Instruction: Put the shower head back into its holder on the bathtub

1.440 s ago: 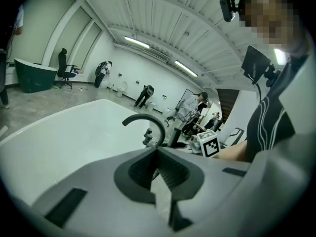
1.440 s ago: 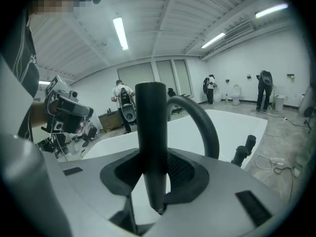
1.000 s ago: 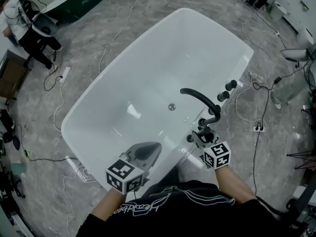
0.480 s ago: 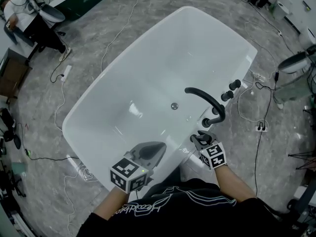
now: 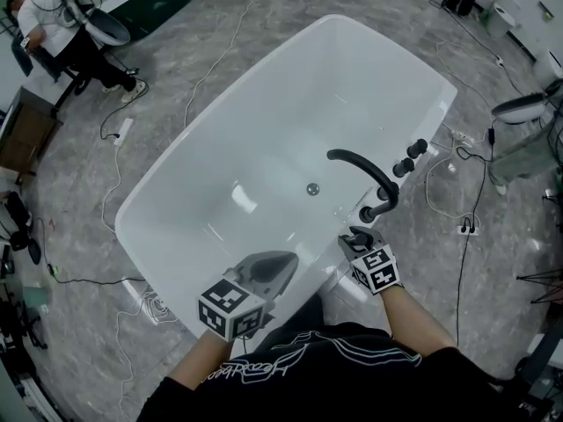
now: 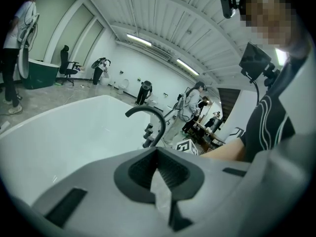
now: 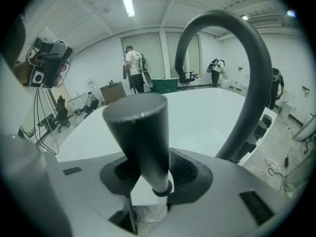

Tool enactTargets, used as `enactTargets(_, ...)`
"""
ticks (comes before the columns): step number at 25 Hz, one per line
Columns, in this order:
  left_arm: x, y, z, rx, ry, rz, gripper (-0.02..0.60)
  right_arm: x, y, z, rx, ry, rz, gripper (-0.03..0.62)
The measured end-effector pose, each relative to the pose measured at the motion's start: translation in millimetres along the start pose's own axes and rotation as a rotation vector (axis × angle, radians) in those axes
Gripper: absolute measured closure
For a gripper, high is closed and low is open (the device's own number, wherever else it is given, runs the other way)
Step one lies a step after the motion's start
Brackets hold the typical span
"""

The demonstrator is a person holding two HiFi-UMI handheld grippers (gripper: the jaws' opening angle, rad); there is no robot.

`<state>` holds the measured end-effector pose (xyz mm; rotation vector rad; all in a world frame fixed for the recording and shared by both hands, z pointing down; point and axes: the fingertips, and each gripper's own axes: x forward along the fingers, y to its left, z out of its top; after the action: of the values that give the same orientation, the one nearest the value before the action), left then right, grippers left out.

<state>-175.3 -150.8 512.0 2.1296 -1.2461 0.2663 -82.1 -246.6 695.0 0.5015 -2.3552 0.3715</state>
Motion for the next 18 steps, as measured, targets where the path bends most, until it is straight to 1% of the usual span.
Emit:
enactTargets(3,-6.7,-15.5,-1.4,0.024,-0.006,0.002,0.575,-20.9,0.2,13.9,0.021,-0.071,0.01,0.436)
enactTargets(7,-15.3,-35.2,-2.5,0.048,-0.03,0.008,0.575,-66.6,2.0,40.5,0.011,-0.204,0.011,0.43)
enactTargets(10,-16.7,-64.9,-12.6,0.056,-0.041,-0.004,0.575,-123.4,9.2,53.0,0.003,-0.331,-0.001,0.43)
enactTargets(13,-12.0,-106.1,-15.0,0.086,-0.054,-0.033,0.575,-196.3,20.5,63.6,0.013,-0.444,0.025,0.431)
enactTargets(14,-10.8,-121.5,-13.8,0.099,-0.063,-0.048,0.575,-220.4,27.4,67.3,0.002,-0.463,0.045,0.431)
enactTargets(16,-13.4,-152.9,-15.5,0.122,-0.075,-0.075,0.575,-263.9,50.7,72.0,-0.053,-0.47,0.086,0.433)
enactTargets(18,-18.6,-180.2,-20.5,0.15,-0.08,-0.092,0.575,-299.5,79.5,73.2,-0.108,-0.463,0.131,0.454)
